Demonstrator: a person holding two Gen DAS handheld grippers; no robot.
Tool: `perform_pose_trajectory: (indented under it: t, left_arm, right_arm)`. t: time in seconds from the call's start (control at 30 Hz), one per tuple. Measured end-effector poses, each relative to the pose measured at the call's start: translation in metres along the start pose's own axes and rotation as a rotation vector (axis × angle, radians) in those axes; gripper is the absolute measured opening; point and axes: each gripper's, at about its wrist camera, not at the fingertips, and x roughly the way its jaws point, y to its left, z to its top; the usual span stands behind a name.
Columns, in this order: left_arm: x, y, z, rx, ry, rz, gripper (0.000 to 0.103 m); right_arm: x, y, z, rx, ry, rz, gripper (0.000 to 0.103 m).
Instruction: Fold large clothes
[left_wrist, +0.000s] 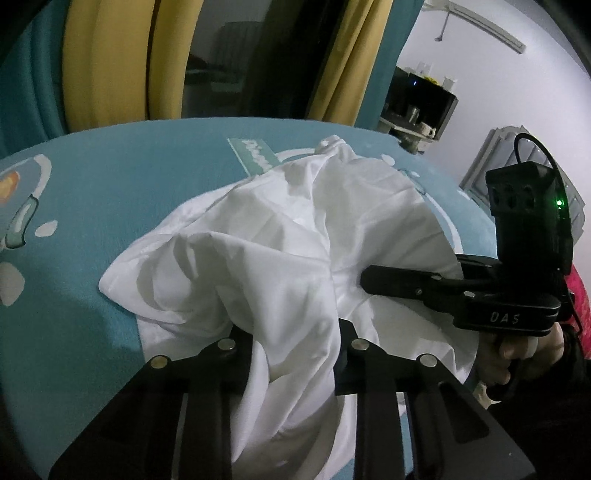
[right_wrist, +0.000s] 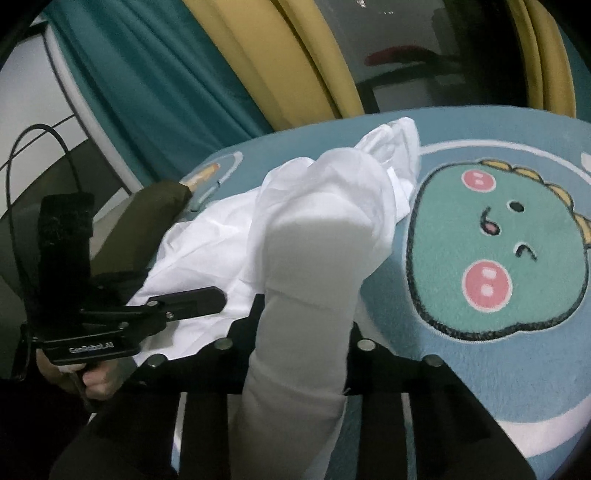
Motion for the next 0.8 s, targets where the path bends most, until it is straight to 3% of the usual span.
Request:
perform_pose_trajectory:
  t: [0.8]
  left_arm:
    - [-0.068,-0.038,0.009,0.057,-0.201,0.023,0.024]
  right_arm:
    - [-0.070,0.045,0.016,-0.153,-0.173,0.001,0.023]
